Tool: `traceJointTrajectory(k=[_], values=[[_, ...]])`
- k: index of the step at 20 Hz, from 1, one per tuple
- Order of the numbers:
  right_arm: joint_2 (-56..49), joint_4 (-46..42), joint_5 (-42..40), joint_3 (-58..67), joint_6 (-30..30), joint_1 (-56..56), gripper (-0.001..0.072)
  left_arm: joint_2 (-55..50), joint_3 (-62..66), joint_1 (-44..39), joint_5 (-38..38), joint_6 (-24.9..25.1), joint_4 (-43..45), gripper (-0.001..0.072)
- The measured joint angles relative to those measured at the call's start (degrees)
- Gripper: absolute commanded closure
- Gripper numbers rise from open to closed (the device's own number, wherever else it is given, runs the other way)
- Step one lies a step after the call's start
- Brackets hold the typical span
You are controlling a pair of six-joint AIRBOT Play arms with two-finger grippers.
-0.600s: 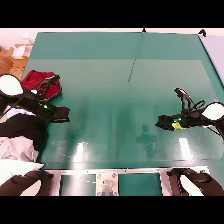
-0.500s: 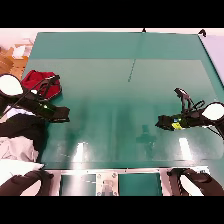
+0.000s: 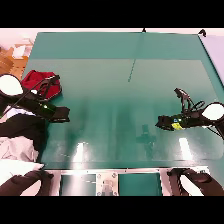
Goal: Fold the shirts.
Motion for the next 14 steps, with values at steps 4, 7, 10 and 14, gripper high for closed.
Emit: traceJointTrajectory(k=[4,7,10,14], values=[[0.0,0.0,-0.02,0.0,0.0,0.0,0.0694,0.0,0.0,0.0,2.34,0.0,-0.17,0.0678],[0.0,0.0,-0.83,0.0,0.0,0.0,0.0694,0.0,0.28,-0.07,7.3,0.0,0.66,0.0136],[0.0,0.0,-2.05,0.0,0.0,0.0,0.0692,-0.04,2.89,0.2,15.58,-3.52,11.96,-0.0013],[0.0,0.0,-3.78,0.0,0.0,0.0,0.042,-4.7,9.16,6.36,26.53,-7.1,26.62,-0.0013]])
